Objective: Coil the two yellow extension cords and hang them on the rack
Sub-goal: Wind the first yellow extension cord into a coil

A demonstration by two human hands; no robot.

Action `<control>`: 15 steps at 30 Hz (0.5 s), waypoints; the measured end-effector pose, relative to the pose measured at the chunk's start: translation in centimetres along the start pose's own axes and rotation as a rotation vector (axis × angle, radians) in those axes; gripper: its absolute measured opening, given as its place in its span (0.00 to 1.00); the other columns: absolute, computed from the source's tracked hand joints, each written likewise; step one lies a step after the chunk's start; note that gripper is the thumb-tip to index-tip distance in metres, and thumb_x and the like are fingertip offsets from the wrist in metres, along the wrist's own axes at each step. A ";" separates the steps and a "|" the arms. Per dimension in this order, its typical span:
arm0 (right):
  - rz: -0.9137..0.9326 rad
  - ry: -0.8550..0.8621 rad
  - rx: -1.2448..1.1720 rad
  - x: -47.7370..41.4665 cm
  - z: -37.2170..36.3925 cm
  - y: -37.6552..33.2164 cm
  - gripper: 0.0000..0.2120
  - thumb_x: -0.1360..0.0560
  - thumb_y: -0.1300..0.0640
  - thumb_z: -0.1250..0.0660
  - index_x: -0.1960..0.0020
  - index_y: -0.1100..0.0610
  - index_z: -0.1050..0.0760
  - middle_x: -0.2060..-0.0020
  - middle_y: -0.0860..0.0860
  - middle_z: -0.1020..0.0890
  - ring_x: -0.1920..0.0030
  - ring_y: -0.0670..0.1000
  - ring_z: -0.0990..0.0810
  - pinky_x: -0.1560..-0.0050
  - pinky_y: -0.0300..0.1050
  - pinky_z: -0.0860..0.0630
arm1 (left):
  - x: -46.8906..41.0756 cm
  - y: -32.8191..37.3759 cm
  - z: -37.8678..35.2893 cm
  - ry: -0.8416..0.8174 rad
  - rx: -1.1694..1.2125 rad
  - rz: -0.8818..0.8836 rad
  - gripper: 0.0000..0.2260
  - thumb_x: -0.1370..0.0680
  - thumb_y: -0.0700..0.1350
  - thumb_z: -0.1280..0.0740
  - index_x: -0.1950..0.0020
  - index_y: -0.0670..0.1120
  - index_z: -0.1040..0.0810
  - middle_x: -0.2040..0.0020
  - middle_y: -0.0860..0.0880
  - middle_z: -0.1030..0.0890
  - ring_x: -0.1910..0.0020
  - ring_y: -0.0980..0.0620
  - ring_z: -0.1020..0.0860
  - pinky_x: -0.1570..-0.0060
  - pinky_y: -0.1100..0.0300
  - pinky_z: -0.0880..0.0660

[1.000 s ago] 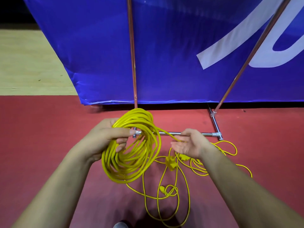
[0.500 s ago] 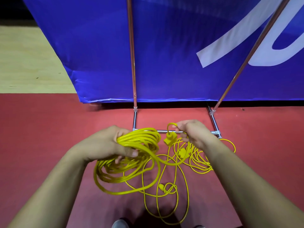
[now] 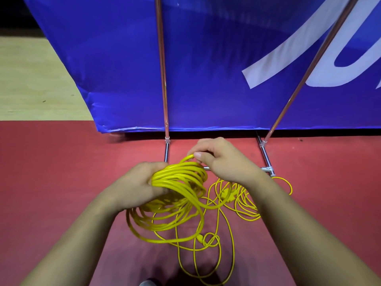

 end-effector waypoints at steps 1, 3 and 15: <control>-0.010 0.034 -0.029 -0.1 0.0 0.0 0.10 0.24 0.63 0.38 0.51 0.60 0.18 0.64 0.41 0.23 0.61 0.39 0.24 0.56 0.33 0.30 | 0.0 -0.1 0.0 0.051 -0.013 0.011 0.08 0.34 0.49 0.31 0.56 0.52 0.22 0.63 0.57 0.20 0.64 0.60 0.24 0.61 0.60 0.26; -0.064 0.145 -0.135 -0.1 -0.1 0.0 0.10 0.24 0.66 0.36 0.47 0.59 0.18 0.62 0.41 0.21 0.59 0.39 0.23 0.53 0.33 0.28 | -0.3 -0.1 -0.1 0.141 0.004 0.034 0.06 0.34 0.45 0.31 0.58 0.50 0.22 0.66 0.55 0.21 0.66 0.60 0.25 0.63 0.60 0.28; -0.237 0.068 -0.149 1.8 -7.6 0.1 0.12 0.25 0.59 0.32 0.42 0.57 0.21 0.55 0.46 0.20 0.56 0.40 0.21 0.53 0.36 0.25 | -1.9 -1.2 -0.3 0.532 0.419 0.361 0.05 0.26 0.37 0.31 0.61 0.39 0.19 0.70 0.42 0.18 0.74 0.53 0.24 0.70 0.63 0.26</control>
Point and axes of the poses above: each hand's wrist, its own x-axis away from the middle knuckle, its own z-axis out of the back of the hand, y = z × x, the point moved 1 cm from there along -x, towards the middle knuckle
